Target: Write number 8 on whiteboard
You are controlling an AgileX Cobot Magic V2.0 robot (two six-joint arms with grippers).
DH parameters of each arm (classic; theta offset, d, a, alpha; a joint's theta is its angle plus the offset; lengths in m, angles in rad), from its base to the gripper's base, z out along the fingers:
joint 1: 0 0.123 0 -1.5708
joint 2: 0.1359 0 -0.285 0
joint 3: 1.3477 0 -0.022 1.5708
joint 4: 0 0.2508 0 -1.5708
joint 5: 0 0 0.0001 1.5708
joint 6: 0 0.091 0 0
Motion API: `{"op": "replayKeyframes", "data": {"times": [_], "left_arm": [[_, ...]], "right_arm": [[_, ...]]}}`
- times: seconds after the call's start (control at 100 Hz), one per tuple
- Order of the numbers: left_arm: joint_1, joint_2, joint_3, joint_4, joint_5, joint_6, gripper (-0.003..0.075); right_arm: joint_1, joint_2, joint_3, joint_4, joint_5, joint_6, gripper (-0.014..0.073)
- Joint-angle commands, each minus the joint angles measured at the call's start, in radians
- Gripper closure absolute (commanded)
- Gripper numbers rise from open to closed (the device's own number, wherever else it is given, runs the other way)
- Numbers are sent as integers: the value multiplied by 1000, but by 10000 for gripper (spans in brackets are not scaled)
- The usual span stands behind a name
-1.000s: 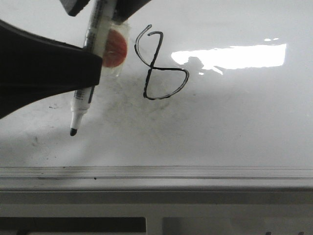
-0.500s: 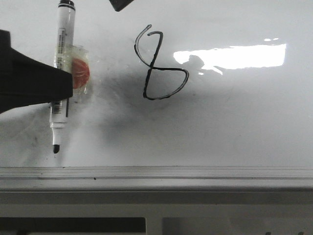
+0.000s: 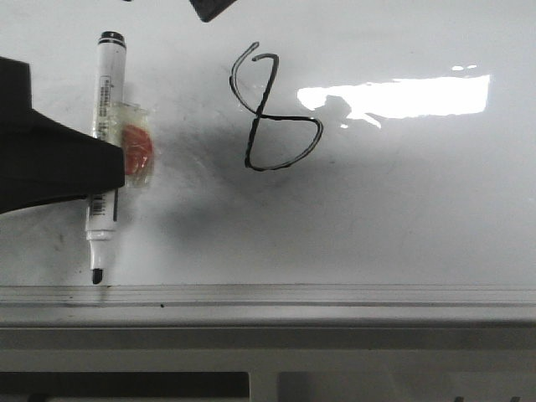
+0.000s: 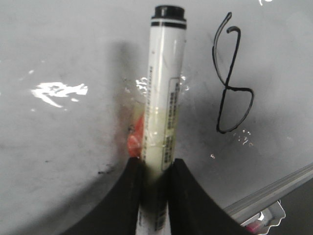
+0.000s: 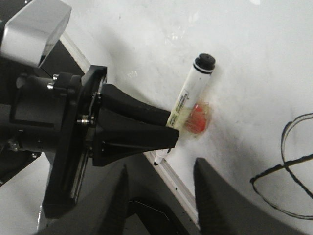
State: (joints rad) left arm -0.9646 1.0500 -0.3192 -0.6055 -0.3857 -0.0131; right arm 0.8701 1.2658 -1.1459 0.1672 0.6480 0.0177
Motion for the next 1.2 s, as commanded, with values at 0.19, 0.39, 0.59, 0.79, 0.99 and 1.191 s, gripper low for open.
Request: {"op": "replayKeyframes", "data": {"times": [0.19, 0.39, 0.59, 0.79, 0.99, 1.191], "left_arm": [[0, -9, -29, -5, -63, -9, 740], [0, -9, -29, -5, -59, -9, 673], [0, -9, -29, -5, -62, -13, 505], [0, -9, -29, -5, -62, -13, 469], [0, -16, -29, -5, -70, -13, 469], [0, -43, -29, -3, -70, -13, 470]], "right_arm": [[-1, -31, -28, 0, -37, 0, 333], [-1, -31, -28, 0, -35, 0, 333], [-1, -31, -28, 0, -35, 0, 333], [-1, -31, -28, 0, -35, 0, 333], [-1, -45, -28, -10, -35, 0, 344], [-1, -115, -28, -65, -35, 0, 640]]}}
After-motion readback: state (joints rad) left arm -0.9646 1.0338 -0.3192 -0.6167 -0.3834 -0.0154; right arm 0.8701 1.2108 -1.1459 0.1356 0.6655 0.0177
